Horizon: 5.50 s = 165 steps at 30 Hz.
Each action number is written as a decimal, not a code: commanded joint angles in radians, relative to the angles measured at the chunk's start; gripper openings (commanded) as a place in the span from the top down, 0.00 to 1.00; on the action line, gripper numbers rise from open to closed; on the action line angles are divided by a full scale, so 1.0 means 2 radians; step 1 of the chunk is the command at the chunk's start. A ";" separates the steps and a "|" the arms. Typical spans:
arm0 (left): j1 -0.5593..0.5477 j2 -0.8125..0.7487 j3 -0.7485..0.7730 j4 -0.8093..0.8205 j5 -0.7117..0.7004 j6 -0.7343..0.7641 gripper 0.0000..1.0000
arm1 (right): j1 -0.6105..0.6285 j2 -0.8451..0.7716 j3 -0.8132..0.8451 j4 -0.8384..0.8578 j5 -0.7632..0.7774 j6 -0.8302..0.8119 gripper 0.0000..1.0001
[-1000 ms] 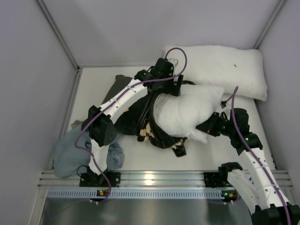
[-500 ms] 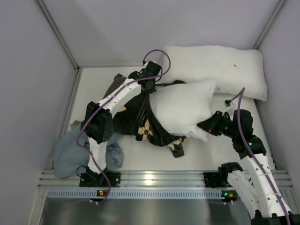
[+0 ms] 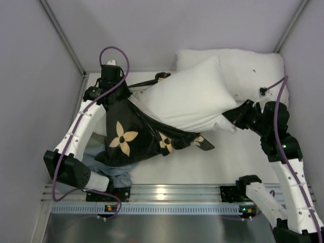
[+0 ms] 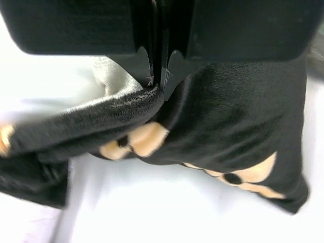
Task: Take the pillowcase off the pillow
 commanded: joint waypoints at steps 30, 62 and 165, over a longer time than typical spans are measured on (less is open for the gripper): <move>-0.386 0.050 -0.055 -0.063 -0.177 -0.055 0.03 | 0.026 0.110 0.044 0.170 -0.075 0.019 1.00; -0.351 -0.112 -0.313 -0.022 -0.184 -0.141 1.00 | -0.429 0.223 0.296 0.218 -0.219 0.168 1.00; -0.164 -0.110 -0.051 0.076 -0.123 0.044 1.00 | 0.084 0.161 0.043 0.226 -0.038 -0.029 1.00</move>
